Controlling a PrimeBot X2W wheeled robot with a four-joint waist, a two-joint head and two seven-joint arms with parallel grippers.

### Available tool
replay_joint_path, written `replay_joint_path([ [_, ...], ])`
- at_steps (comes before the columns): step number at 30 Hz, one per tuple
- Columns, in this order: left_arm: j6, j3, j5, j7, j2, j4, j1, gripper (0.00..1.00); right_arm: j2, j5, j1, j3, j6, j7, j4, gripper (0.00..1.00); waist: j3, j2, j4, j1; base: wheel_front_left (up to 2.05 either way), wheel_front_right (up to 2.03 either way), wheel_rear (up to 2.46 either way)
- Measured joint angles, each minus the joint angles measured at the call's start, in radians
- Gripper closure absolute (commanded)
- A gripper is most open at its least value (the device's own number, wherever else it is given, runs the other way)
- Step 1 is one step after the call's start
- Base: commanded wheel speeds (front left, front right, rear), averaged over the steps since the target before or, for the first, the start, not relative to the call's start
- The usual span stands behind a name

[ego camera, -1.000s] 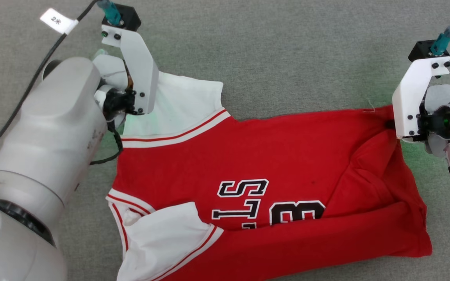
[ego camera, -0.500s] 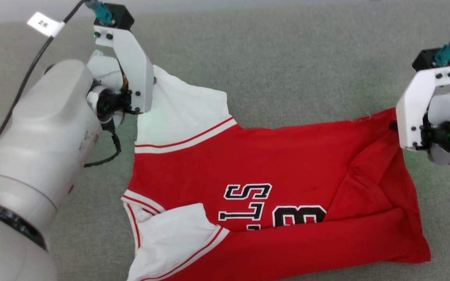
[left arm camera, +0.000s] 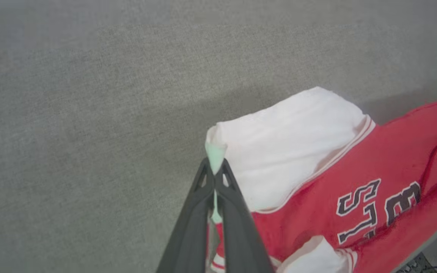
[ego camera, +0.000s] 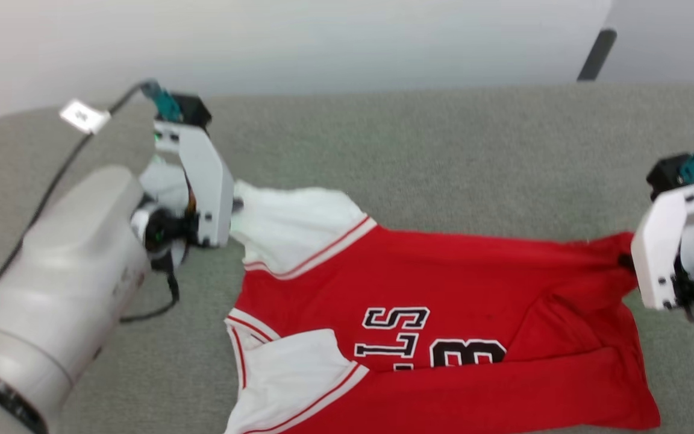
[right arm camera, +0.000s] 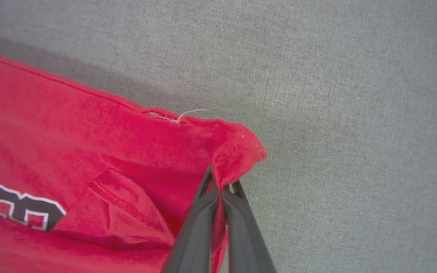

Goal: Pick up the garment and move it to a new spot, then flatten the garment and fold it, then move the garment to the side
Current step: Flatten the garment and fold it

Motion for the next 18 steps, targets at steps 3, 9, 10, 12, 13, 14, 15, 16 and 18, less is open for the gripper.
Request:
replay_joint_path([
  [3,0.006,-0.008,-0.008,0.013,0.024,-0.051,0.046,1.0,-0.039,0.027,0.058,0.008,0.0,-0.005,-0.054,1.0,-0.034,0.0,0.012,0.0,0.0,0.0,0.0],
  [9,0.073,-0.019,-0.031,0.041,0.092,-0.218,0.166,1.0,-0.089,0.066,0.177,0.001,0.0,0.01,-0.156,1.0,-0.089,0.0,0.036,0.0,0.0,0.0,0.0],
  [10,0.093,-0.021,-0.037,0.042,0.109,-0.253,0.189,1.0,-0.097,0.066,0.195,-0.003,0.0,0.012,-0.172,1.0,-0.096,0.0,0.039,0.0,0.0,0.0,0.0],
  [12,0.135,-0.022,-0.047,0.05,0.142,-0.329,0.232,1.0,-0.105,0.069,0.232,-0.01,0.0,0.025,-0.203,1.0,-0.109,0.0,0.045,0.0,0.0,0.0,0.0],
  [13,0.158,-0.023,-0.053,0.052,0.158,-0.366,0.254,1.0,-0.105,0.069,0.253,-0.017,0.0,0.028,-0.216,1.0,-0.115,0.0,0.047,0.0,0.0,0.0,0.0],
  [14,0.18,-0.023,-0.059,0.059,0.175,-0.41,0.277,1.0,-0.106,0.07,0.271,-0.022,0.0,0.033,-0.229,1.0,-0.12,0.0,0.049,0.0,0.0,0.0,0.0],
  [15,0.203,-0.024,-0.071,0.059,0.19,-0.448,0.301,1.0,-0.107,0.07,0.288,-0.031,0.0,0.04,-0.237,1.0,-0.125,0.0,0.05,0.0,0.0,0.0,0.0],
  [16,0.227,-0.025,-0.08,0.066,0.206,-0.49,0.325,1.0,-0.109,0.069,0.307,-0.036,0.0,0.049,-0.249,1.0,-0.129,0.0,0.051,0.0,0.0,0.0,0.0],
  [18,0.268,-0.028,-0.092,0.069,0.235,-0.566,0.372,1.0,-0.11,0.065,0.342,-0.054,0.0,0.054,-0.268,1.0,-0.134,0.0,0.052,0.0,0.0,0.0,0.0],
])
